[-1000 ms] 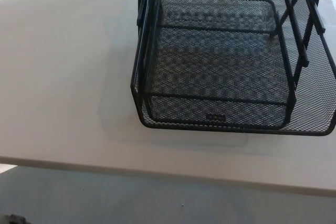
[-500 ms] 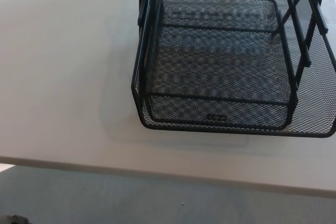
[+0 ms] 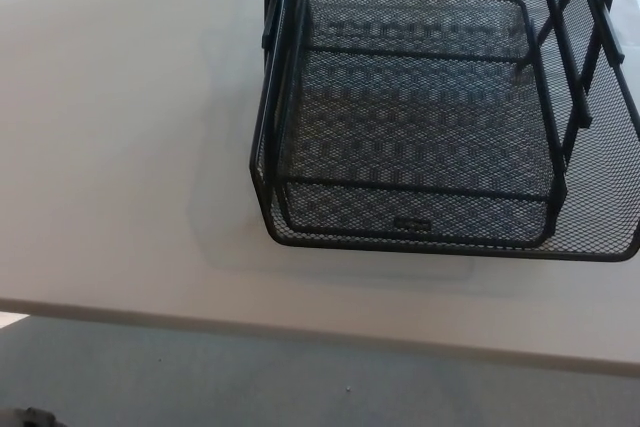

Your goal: A balck drawer is kept on the middle of the table and the robot uses its right hand to push it back away from the robot

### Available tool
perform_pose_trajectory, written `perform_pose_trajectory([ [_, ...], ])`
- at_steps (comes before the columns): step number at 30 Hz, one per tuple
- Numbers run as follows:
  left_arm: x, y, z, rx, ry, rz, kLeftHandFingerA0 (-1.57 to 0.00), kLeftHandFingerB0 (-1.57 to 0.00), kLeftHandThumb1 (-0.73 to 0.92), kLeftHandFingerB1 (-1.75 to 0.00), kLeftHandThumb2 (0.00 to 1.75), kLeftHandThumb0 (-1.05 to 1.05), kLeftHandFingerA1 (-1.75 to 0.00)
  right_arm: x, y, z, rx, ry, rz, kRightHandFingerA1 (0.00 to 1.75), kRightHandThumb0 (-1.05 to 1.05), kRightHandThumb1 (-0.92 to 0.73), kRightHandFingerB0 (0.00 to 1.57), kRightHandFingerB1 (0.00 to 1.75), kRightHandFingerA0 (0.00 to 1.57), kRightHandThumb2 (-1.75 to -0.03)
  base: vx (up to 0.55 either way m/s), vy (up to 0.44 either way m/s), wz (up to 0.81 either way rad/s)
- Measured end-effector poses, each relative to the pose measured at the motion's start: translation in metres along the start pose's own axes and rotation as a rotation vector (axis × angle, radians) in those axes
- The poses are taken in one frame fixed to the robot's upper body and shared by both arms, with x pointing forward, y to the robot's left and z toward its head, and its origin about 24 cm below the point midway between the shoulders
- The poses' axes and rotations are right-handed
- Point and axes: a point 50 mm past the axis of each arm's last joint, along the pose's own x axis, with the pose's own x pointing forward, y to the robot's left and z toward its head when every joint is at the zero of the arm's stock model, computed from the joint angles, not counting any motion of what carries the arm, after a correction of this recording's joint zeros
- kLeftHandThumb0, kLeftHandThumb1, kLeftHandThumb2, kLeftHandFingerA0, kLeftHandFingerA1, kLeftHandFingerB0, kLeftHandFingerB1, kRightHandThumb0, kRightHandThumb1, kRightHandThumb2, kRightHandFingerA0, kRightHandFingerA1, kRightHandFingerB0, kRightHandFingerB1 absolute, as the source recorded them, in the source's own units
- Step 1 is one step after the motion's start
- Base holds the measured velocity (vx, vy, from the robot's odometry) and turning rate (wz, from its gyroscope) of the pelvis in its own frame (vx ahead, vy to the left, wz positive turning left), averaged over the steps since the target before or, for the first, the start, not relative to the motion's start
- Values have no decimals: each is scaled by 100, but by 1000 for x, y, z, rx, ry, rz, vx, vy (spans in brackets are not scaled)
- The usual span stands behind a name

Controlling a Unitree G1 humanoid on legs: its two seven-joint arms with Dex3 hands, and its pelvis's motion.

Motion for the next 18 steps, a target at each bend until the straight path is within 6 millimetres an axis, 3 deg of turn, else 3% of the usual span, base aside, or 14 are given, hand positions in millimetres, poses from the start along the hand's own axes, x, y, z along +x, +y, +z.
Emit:
perform_pose_trajectory([
  [13, 0, 0, 1, 1, -1, 1, -47, -31, 72, -33, 63, -57, -38, -43, -12, 61, -62, -315, -14, 53, -57, -65, 18, 45, 32, -99, 0, 0, 0],
  [14, 0, 0, 1, 1, -1, 1, -47, -33, 72, -33, 63, -57, -38, -46, -13, 67, -73, -339, -14, 37, -54, -81, 30, 32, 36, -64, 0, 0, 0],
  [18, 0, 1, 1, 1, -2, 1, -50, -36, 75, -33, 63, -55, -38, -61, -16, 89, -118, -446, -8, 39, -53, -82, 29, 33, 34, -64, 0, 0, 0],
])
